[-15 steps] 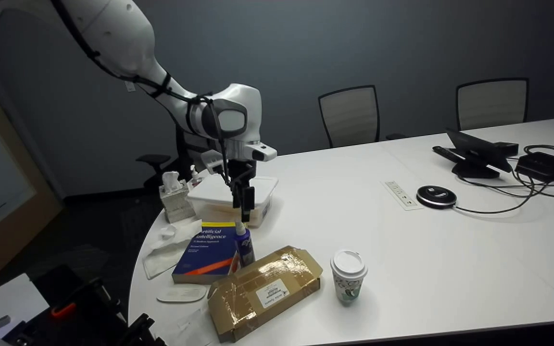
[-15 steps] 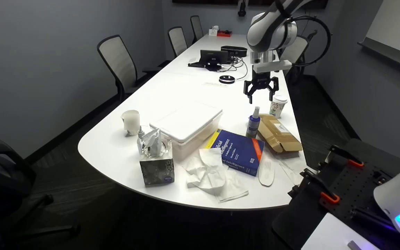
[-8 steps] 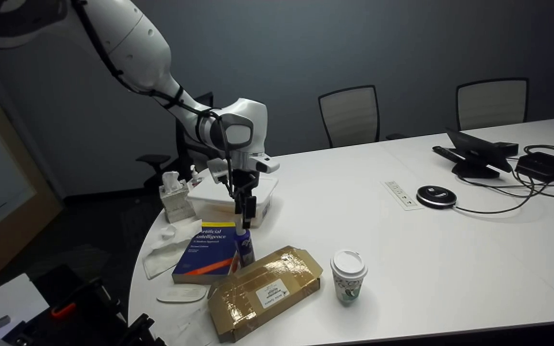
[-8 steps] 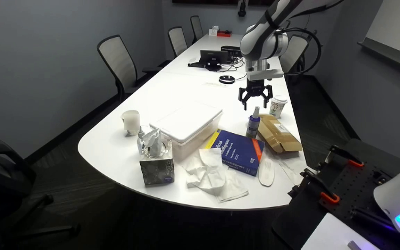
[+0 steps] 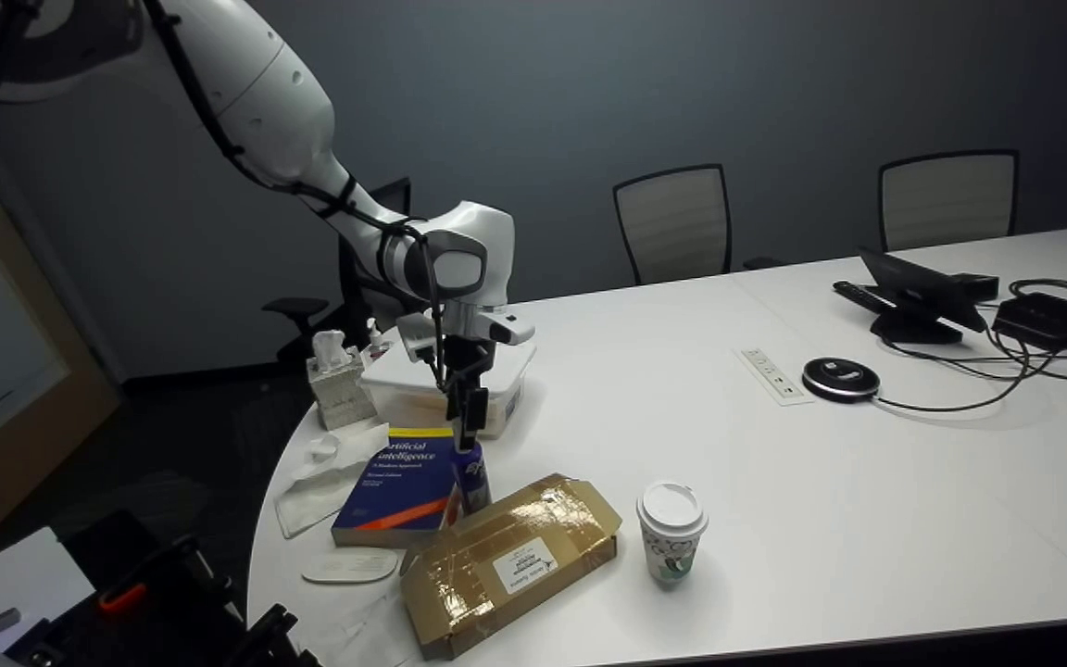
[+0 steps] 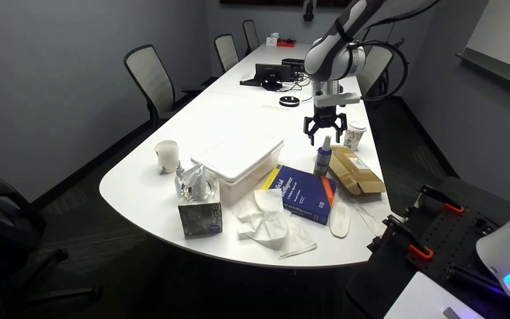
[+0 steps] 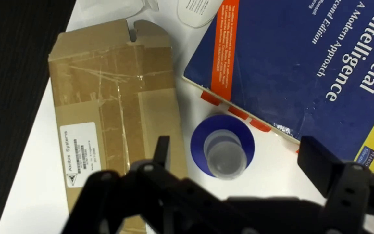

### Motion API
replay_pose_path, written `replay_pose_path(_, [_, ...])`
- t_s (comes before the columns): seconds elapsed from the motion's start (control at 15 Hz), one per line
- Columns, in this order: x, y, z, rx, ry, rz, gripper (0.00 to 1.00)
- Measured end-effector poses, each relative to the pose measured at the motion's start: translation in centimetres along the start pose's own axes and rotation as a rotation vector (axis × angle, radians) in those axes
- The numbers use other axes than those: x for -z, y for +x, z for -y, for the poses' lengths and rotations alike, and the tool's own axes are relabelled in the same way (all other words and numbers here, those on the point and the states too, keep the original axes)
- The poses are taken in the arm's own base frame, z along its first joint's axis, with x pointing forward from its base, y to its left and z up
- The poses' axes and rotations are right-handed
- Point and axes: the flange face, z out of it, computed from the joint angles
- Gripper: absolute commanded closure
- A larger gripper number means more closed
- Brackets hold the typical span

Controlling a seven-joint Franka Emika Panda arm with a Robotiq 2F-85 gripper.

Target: Move the blue bottle to the left

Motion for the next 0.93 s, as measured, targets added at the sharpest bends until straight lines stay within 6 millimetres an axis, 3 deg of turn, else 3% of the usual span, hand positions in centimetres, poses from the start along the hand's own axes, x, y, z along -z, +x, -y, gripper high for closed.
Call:
replay_pose_path(0.6, [-0.33, 0.02, -0.08, -0.002, -0.003, 0.004, 0.95])
replay_pose_path(0.93, [-0.27, 0.06, -0.09, -0.002, -0.006, 0.002, 0.92])
